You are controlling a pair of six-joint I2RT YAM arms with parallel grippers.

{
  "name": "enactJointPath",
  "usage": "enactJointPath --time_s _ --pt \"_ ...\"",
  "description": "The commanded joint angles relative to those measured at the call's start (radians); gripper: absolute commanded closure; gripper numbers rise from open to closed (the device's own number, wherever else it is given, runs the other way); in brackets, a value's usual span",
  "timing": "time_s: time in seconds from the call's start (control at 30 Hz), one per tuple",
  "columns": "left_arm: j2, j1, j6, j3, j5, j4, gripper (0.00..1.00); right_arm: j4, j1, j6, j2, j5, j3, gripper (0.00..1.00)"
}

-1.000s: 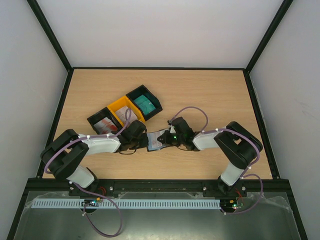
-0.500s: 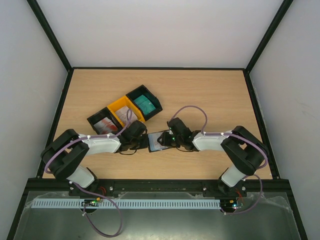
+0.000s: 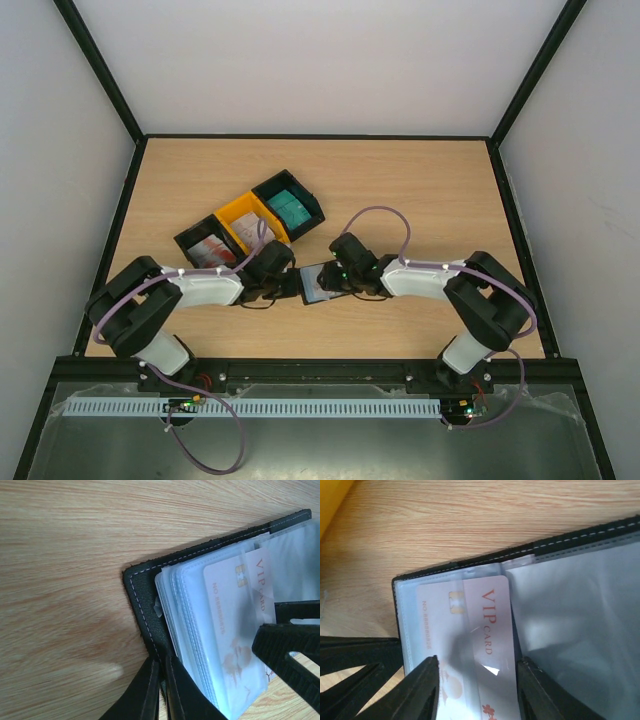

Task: Put the credit cards into the card holder
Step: Insert the credit card into the card holder.

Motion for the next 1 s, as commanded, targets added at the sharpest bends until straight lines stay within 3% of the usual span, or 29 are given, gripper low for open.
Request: enactJointPath --time_s 0.0,0.27,0.47,0.6,0.87,0.97 --pt "0.039 -0.01 0.019 -0.014 0.026 -0.059 0.92 -0.131 0.029 -0.041 0.024 0.077 0.044 0.6" --pt "0.043 -0.01 0.053 -0.013 0.055 -0.051 0.92 -0.195 0.097 -0.154 0.065 0.13 0.139 0.61" --pt "0.031 -0.01 0.09 -0.016 0.068 -0.046 0.91 -0.21 0.096 -0.168 0.073 0.21 0.174 0.57" --pt "0.005 -0.01 0.095 -0.018 0.058 -0.055 0.91 -0.216 0.096 -0.159 0.114 0.262 0.227 0.49" --pt "-0.025 -0.01 0.094 -0.003 0.04 -0.046 0.91 -0.087 0.097 -0.099 0.113 0.151 0.189 0.54" --pt "-0.04 -0.01 0.091 0.002 0.017 -0.052 0.91 -0.1 0.097 -0.051 0.06 0.211 0.164 0.53"
